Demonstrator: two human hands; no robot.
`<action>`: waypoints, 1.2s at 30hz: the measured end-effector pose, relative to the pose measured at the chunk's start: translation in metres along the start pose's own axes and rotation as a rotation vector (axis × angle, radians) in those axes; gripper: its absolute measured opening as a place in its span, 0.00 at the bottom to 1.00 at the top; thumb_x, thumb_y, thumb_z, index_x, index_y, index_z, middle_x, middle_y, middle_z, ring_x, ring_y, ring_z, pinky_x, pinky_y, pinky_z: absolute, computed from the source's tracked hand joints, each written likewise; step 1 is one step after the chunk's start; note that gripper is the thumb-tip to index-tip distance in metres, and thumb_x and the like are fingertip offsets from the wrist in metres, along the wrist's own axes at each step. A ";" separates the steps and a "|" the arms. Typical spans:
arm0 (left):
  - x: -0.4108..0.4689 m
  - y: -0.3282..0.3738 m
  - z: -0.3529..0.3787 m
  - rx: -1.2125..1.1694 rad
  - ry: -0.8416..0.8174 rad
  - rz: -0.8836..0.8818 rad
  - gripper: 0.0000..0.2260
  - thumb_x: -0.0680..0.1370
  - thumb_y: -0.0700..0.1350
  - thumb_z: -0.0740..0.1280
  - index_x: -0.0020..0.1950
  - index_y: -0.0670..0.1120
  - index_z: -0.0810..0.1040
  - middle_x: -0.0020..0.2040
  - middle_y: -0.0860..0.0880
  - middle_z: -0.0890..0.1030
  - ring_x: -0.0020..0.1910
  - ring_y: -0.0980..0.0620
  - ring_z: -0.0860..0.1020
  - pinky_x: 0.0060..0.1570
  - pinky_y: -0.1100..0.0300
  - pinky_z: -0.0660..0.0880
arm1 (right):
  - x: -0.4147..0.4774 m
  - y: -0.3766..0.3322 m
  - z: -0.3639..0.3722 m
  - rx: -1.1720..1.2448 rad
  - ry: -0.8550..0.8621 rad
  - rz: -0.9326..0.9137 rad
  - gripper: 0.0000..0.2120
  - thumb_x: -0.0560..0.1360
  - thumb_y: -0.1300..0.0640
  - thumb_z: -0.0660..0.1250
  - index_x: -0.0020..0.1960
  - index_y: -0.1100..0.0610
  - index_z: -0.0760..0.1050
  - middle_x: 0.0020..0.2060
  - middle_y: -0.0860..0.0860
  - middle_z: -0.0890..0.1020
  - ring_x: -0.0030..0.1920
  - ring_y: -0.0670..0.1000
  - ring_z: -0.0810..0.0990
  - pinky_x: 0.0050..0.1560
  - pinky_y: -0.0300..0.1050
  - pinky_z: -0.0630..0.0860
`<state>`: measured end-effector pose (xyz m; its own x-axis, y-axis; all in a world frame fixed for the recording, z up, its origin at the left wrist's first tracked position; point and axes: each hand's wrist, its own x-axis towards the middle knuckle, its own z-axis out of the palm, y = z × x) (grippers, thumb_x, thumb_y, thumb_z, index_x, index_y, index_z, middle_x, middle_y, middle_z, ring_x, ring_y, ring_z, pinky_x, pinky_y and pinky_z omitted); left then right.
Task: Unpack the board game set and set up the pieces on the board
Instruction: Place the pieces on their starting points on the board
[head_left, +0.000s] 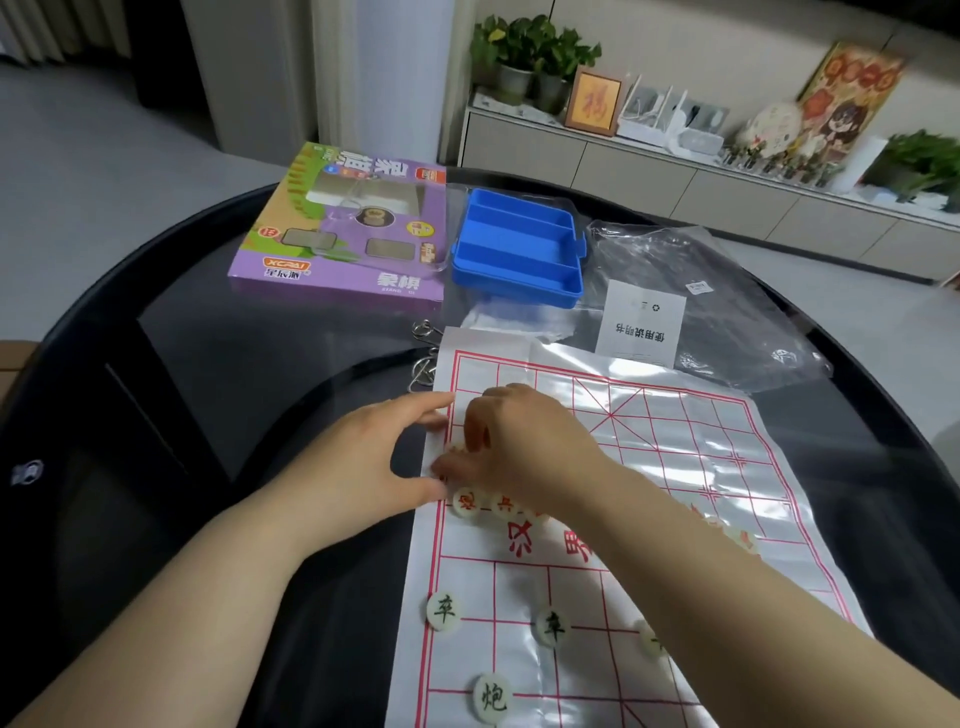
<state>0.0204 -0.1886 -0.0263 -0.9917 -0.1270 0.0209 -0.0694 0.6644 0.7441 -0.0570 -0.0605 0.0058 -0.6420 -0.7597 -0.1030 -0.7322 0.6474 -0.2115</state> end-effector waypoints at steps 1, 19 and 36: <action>0.000 0.000 -0.001 0.000 0.001 0.006 0.31 0.70 0.47 0.71 0.68 0.61 0.62 0.53 0.71 0.67 0.57 0.68 0.64 0.54 0.71 0.60 | -0.001 0.002 -0.002 0.036 -0.009 -0.003 0.16 0.72 0.46 0.66 0.49 0.58 0.77 0.41 0.51 0.74 0.42 0.49 0.70 0.37 0.39 0.66; 0.008 0.001 0.010 0.168 0.084 0.122 0.14 0.74 0.50 0.66 0.59 0.53 0.76 0.52 0.64 0.67 0.58 0.62 0.64 0.60 0.67 0.53 | -0.032 0.031 -0.015 0.278 -0.045 -0.033 0.12 0.74 0.57 0.65 0.57 0.53 0.76 0.46 0.43 0.72 0.39 0.36 0.69 0.39 0.25 0.67; 0.000 0.007 0.012 0.170 0.194 0.249 0.22 0.62 0.63 0.57 0.47 0.54 0.80 0.43 0.71 0.67 0.47 0.72 0.59 0.55 0.84 0.44 | -0.044 0.022 0.007 -0.036 0.109 -0.110 0.12 0.64 0.53 0.74 0.45 0.57 0.79 0.44 0.54 0.80 0.45 0.58 0.75 0.44 0.48 0.68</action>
<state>0.0191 -0.1750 -0.0290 -0.9424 -0.0730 0.3263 0.1382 0.8035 0.5791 -0.0429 -0.0131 -0.0009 -0.5769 -0.8164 0.0251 -0.8059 0.5640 -0.1800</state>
